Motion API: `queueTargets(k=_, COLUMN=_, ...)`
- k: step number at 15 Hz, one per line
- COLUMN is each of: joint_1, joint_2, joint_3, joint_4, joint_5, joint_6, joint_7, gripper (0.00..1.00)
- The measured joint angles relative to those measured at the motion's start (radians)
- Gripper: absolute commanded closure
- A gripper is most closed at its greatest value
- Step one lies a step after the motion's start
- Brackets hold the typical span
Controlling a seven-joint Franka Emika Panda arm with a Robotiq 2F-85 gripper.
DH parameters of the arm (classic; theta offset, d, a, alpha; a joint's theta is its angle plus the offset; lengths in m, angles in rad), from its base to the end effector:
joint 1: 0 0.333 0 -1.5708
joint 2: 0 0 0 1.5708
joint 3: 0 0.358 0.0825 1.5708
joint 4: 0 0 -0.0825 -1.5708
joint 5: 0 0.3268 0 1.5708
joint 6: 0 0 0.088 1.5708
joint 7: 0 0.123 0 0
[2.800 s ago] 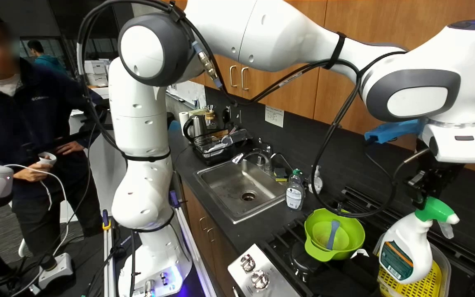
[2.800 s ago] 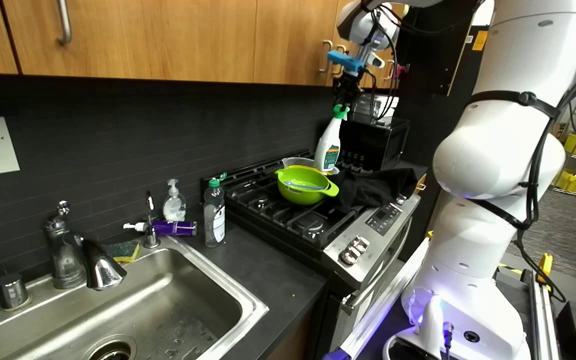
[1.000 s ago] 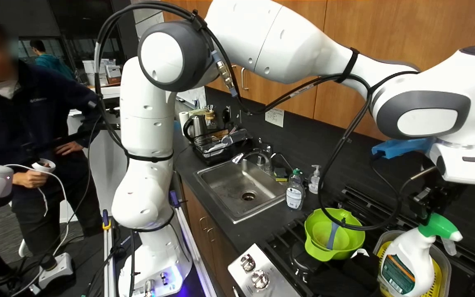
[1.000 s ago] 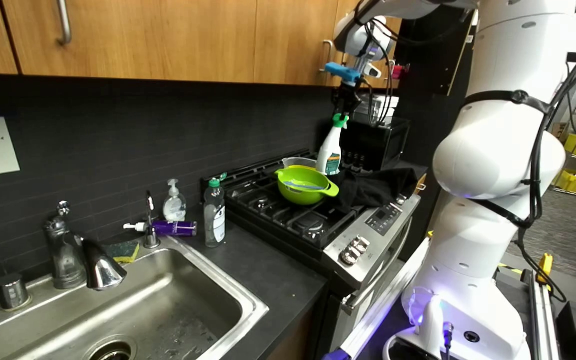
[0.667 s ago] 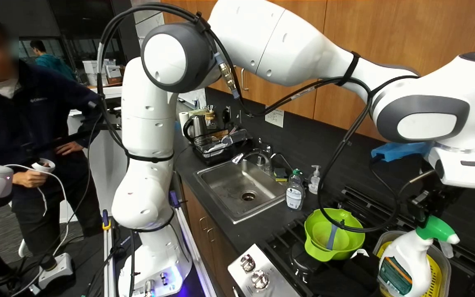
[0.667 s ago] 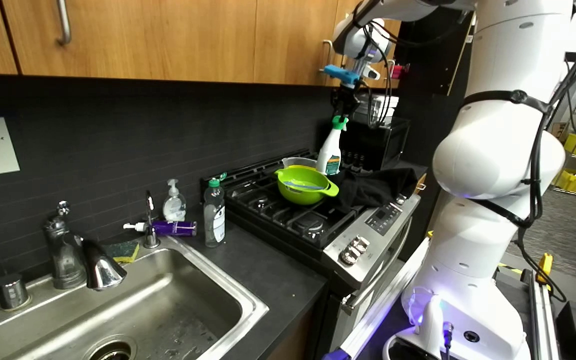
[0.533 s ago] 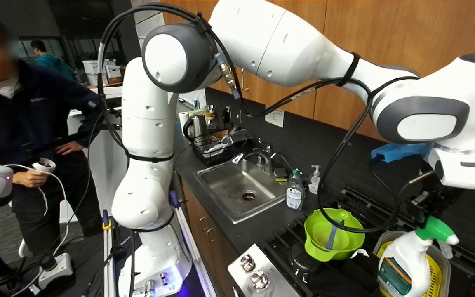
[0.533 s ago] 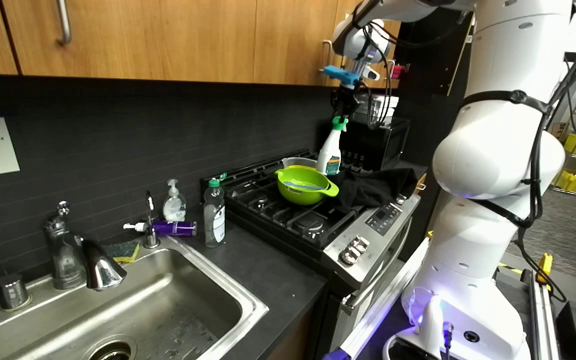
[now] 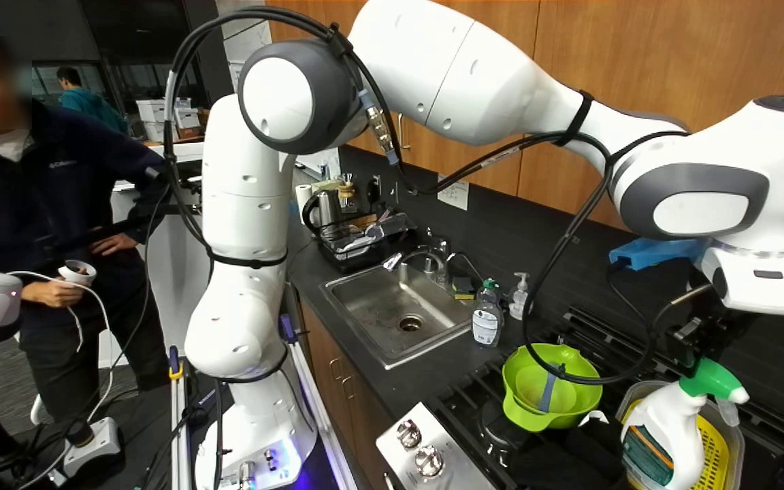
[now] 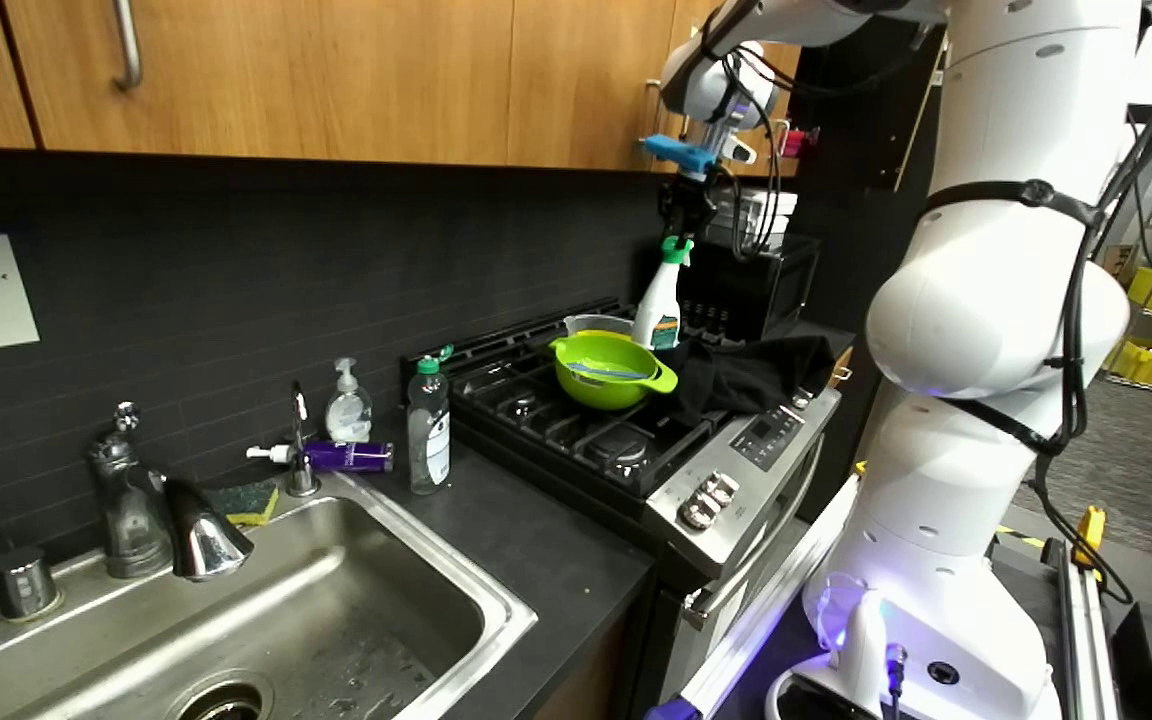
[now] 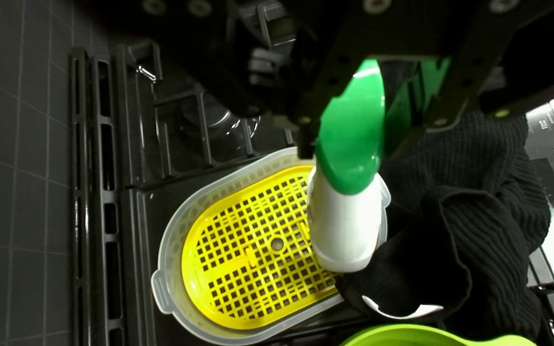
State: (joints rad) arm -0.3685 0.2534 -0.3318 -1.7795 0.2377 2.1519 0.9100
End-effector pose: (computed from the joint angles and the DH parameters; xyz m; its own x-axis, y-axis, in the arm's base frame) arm 0.4783 -0.3625 0.4831 -0.1387 -0.9900 -0.0256 -0.9731 0.1410 -0.1822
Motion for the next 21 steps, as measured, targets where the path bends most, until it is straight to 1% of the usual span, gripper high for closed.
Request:
queueTargets(k=3, joint_1=0.002, joint_2=0.002, joint_3=0.0, joint_4=0.0, joint_5=0.0, joint_6=-0.001, joint_7=-0.004, gripper=0.86)
queueTargets(k=4, joint_1=0.003, joint_2=0.002, joint_3=0.0, joint_4=0.0, joint_5=0.0, joint_6=-0.002, joint_7=-0.005, gripper=0.58)
queueTargets(k=5, joint_1=0.003, joint_2=0.002, joint_3=0.0, joint_4=0.0, joint_5=0.0, joint_6=-0.004, joint_7=-0.005, gripper=0.59)
queueTargets(k=6, joint_1=0.003, joint_2=0.002, joint_3=0.0, joint_4=0.0, joint_5=0.0, joint_6=-0.006, joint_7=-0.005, gripper=0.51)
queueTargets(k=7, joint_1=0.004, joint_2=0.002, joint_3=0.0, joint_4=0.0, joint_5=0.0, joint_6=-0.008, joint_7=-0.005, gripper=0.31)
queueTargets(k=8, joint_1=0.004, joint_2=0.002, joint_3=0.0, joint_4=0.001, joint_5=0.0, joint_6=-0.011, joint_7=-0.005, gripper=0.27)
queueTargets(k=10, joint_1=0.004, joint_2=0.001, joint_3=0.0, joint_4=0.002, joint_5=0.0, joint_6=-0.018, joint_7=-0.005, gripper=0.15)
queueTargets(k=11, joint_1=0.004, joint_2=0.001, joint_3=0.0, joint_4=0.003, joint_5=0.0, joint_6=-0.02, joint_7=-0.005, gripper=0.07)
queueTargets(k=12, joint_1=0.004, joint_2=0.001, joint_3=0.0, joint_4=0.003, joint_5=0.0, joint_6=-0.022, joint_7=-0.005, gripper=0.02)
queueTargets(k=13, joint_1=0.004, joint_2=0.001, joint_3=0.0, joint_4=0.004, joint_5=0.0, joint_6=-0.023, joint_7=-0.004, gripper=0.0)
queueTargets(k=17, joint_1=0.004, joint_2=-0.006, joint_3=0.0, joint_4=0.004, joint_5=0.001, joint_6=-0.027, joint_7=-0.005, gripper=0.0)
queueTargets(k=21, joint_1=-0.005, joint_2=-0.066, joint_3=-0.007, joint_4=-0.015, joint_5=0.037, joint_6=-0.016, joint_7=-0.024, gripper=0.0)
